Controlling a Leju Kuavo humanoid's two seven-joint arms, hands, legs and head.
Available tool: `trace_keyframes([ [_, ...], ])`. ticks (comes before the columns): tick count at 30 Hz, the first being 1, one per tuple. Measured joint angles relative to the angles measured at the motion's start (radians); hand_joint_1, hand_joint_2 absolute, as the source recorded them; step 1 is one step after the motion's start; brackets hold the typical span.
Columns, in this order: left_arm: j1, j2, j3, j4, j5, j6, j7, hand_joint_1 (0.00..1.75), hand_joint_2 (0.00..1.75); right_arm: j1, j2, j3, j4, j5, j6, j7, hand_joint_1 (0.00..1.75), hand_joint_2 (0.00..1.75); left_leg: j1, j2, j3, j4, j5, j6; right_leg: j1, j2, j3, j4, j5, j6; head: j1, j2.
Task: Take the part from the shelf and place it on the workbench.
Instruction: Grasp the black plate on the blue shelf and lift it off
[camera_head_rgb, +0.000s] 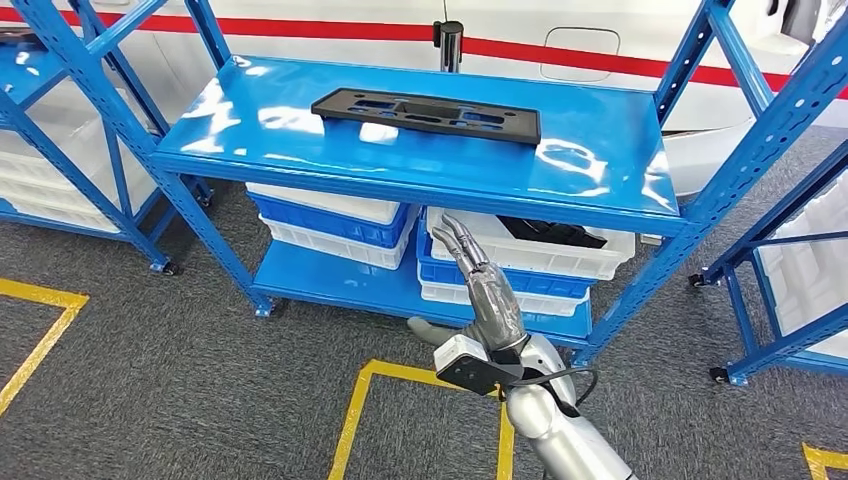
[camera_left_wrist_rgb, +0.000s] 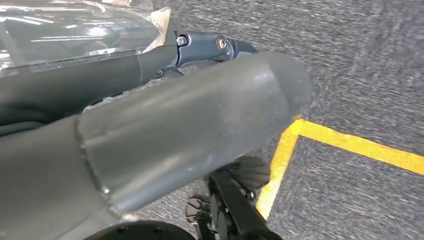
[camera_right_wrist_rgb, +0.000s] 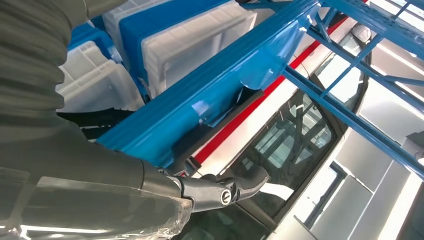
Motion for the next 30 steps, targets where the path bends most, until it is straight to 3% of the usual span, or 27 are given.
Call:
trace_keyframes([
  [2, -0.003, 0.000, 0.000, 0.000, 0.000, 0.002, 0.000, 0.00, 0.00, -0.005, 0.001, 0.000, 0.001, 0.003, -0.003, 0.000, 0.00, 1.75, -0.007, 0.002, 0.041, -0.092, 0.029, 0.011, 0.004, 0.000, 0.010, -0.004, -0.010, 0.010, 0.000, 0.000],
  [6, -0.004, 0.000, 0.000, 0.000, 0.000, 0.007, 0.000, 0.00, 0.00, -0.011, 0.000, 0.001, 0.004, 0.005, -0.013, 0.000, 0.00, 1.75, -0.012, -0.002, 0.064, -0.122, 0.019, 0.037, 0.012, -0.002, 0.016, 0.015, -0.014, 0.036, 0.002, 0.000],
  [8, -0.006, 0.000, 0.000, 0.000, 0.000, 0.009, 0.000, 0.00, 0.00, -0.014, 0.000, 0.001, 0.005, 0.007, -0.016, 0.000, 0.00, 1.75, -0.012, -0.005, 0.081, -0.129, 0.017, 0.049, 0.013, -0.001, -0.024, 0.088, -0.045, 0.034, 0.004, 0.000],
  [11, -0.008, 0.000, 0.000, 0.000, 0.000, 0.009, 0.001, 0.00, 0.00, -0.011, -0.001, 0.002, 0.011, 0.009, -0.017, 0.000, 0.00, 1.75, -0.015, -0.010, 0.091, -0.129, 0.005, 0.058, 0.011, -0.001, -0.143, 0.262, -0.096, 0.030, 0.007, 0.000],
  [12, -0.007, 0.000, 0.000, 0.000, 0.000, 0.009, 0.002, 0.00, 0.00, -0.010, -0.002, 0.002, 0.014, 0.010, -0.017, 0.000, 0.00, 1.75, -0.016, -0.012, 0.097, -0.128, -0.001, 0.058, 0.011, -0.001, -0.167, 0.278, -0.092, 0.036, 0.007, 0.000],
  [13, -0.007, 0.000, 0.000, 0.000, 0.000, 0.009, 0.002, 0.00, 0.00, -0.009, -0.002, 0.002, 0.016, 0.011, -0.017, 0.000, 0.00, 1.75, -0.016, -0.014, 0.105, -0.128, -0.008, 0.056, 0.011, -0.001, -0.170, 0.255, -0.069, 0.044, 0.007, 0.000],
  [15, -0.006, 0.000, 0.000, 0.000, 0.000, 0.009, 0.003, 0.00, 0.00, -0.009, -0.002, 0.002, 0.018, 0.015, -0.021, 0.000, 0.00, 1.75, -0.017, -0.019, 0.125, -0.128, -0.024, 0.051, 0.012, -0.001, -0.131, 0.125, 0.012, 0.060, 0.008, 0.000],
  [17, -0.007, -0.001, 0.000, 0.000, 0.000, 0.010, 0.005, 0.00, 0.00, -0.011, -0.001, 0.002, 0.021, 0.028, -0.034, 0.005, 0.00, 1.75, -0.020, -0.021, 0.138, -0.124, -0.040, 0.042, 0.015, -0.002, -0.095, 0.026, 0.050, 0.050, 0.009, 0.000],
  [19, -0.007, -0.001, 0.000, 0.000, 0.000, 0.011, 0.008, 0.00, 0.00, -0.012, 0.000, 0.002, 0.023, 0.045, -0.053, 0.012, 0.00, 1.75, -0.023, -0.022, 0.143, -0.116, -0.050, 0.031, 0.018, -0.002, -0.084, 0.009, 0.048, 0.021, 0.009, 0.000],
  [22, -0.006, 0.001, 0.000, 0.000, 0.000, 0.012, 0.010, 0.00, 0.00, -0.015, 0.006, 0.001, 0.024, 0.113, -0.108, 0.039, 0.00, 1.75, -0.020, -0.015, 0.130, -0.070, -0.065, 0.015, 0.006, 0.000, -0.056, 0.003, 0.051, -0.003, 0.008, 0.000],
  [25, -0.007, 0.000, 0.000, 0.000, -0.002, 0.013, 0.011, 0.00, 0.00, -0.019, 0.011, -0.001, 0.025, 0.315, -0.226, 0.127, 0.00, 1.75, -0.008, -0.007, 0.028, 0.090, -0.116, -0.004, 0.005, 0.001, -0.036, 0.001, 0.037, -0.018, 0.005, 0.000],
  [27, -0.005, 0.000, -0.001, 0.000, -0.008, 0.014, 0.014, 0.00, 0.00, -0.017, 0.012, -0.006, 0.027, 0.483, -0.298, 0.206, 0.00, 1.75, 0.000, -0.004, -0.037, 0.152, -0.134, -0.013, 0.005, 0.003, -0.025, 0.001, 0.024, -0.018, 0.004, 0.000],
  [28, -0.004, 0.000, -0.001, 0.000, -0.012, 0.014, 0.015, 0.00, 0.00, -0.016, 0.012, -0.010, 0.029, 0.559, -0.325, 0.242, 0.00, 1.75, 0.003, -0.003, -0.047, 0.136, -0.113, -0.015, 0.004, 0.004, -0.016, 0.001, 0.017, -0.016, 0.004, 0.000],
  [30, -0.004, 0.000, -0.004, 0.000, -0.018, 0.014, 0.017, 0.00, 0.00, -0.013, 0.014, -0.021, 0.030, 0.659, -0.353, 0.291, 0.00, 1.75, 0.006, 0.000, -0.020, 0.020, -0.020, -0.012, 0.003, 0.005, 0.003, 0.000, 0.001, -0.009, 0.004, 0.000],
])
